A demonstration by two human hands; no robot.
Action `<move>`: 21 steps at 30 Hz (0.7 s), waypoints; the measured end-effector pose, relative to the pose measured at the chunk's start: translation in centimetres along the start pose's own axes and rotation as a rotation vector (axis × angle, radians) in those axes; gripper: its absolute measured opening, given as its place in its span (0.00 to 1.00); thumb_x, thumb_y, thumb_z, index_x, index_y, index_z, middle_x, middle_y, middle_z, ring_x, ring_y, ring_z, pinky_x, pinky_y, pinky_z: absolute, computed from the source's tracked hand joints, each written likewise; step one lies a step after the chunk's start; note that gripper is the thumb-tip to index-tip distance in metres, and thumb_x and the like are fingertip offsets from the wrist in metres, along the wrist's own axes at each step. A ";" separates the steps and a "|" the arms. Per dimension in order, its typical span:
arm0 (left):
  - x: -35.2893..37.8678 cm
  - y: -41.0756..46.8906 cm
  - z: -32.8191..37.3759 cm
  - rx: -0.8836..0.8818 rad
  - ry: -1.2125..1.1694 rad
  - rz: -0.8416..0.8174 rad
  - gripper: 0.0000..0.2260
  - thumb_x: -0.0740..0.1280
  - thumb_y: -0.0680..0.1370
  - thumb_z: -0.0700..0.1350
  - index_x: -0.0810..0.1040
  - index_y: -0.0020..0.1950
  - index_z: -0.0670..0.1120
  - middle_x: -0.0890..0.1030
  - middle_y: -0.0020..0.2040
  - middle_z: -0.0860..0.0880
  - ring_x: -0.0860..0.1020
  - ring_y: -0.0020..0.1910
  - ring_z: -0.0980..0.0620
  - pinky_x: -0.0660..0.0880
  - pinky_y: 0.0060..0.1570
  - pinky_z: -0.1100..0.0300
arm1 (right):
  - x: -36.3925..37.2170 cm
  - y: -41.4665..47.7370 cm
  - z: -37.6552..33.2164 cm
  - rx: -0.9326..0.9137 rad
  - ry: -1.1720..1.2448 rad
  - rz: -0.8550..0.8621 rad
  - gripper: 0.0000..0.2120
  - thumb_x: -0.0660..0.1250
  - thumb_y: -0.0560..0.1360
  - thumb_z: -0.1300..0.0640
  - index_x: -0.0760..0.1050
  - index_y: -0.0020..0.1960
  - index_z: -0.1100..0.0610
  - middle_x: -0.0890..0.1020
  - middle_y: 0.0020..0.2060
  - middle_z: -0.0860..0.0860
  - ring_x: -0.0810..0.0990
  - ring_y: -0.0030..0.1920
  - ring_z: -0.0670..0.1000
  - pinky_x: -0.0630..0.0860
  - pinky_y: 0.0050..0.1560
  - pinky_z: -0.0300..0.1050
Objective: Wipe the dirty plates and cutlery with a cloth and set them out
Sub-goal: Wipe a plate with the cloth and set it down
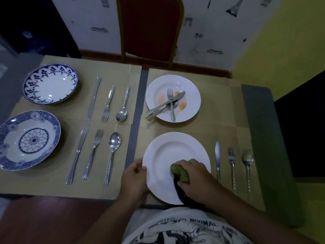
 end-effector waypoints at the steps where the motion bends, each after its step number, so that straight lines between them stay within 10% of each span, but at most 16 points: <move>1: 0.0 -0.1 0.2 -0.002 0.011 0.004 0.12 0.64 0.79 0.39 0.83 0.51 0.55 0.86 0.47 0.48 0.84 0.47 0.46 0.82 0.50 0.43 | -0.5 0.1 0.4 -0.012 0.025 0.014 0.23 0.68 0.71 0.51 0.67 0.63 0.38 0.71 0.55 0.46 0.70 0.57 0.55 0.71 0.56 0.49; 11: 2.0 -2.1 4.4 0.205 0.169 0.279 0.14 0.66 0.79 0.43 0.80 0.65 0.49 0.82 0.57 0.54 0.79 0.58 0.53 0.73 0.57 0.58 | -7.9 2.1 2.6 -0.093 0.143 0.267 0.22 0.72 0.66 0.51 0.74 0.59 0.40 0.76 0.50 0.44 0.73 0.55 0.51 0.72 0.56 0.48; 21: 8.2 1.7 11.6 0.365 0.268 0.145 0.08 0.66 0.79 0.40 0.84 0.51 0.50 0.84 0.48 0.49 0.81 0.45 0.54 0.75 0.45 0.66 | -11.0 6.1 1.2 -0.163 0.150 0.300 0.16 0.68 0.68 0.54 0.73 0.55 0.44 0.74 0.47 0.47 0.72 0.51 0.51 0.72 0.50 0.46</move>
Point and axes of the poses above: each hand's wrist, its own y-axis towards the middle knuckle, its own x-axis out of the palm, z = x × y, the point moved 3 cm from there along y, towards the middle knuckle
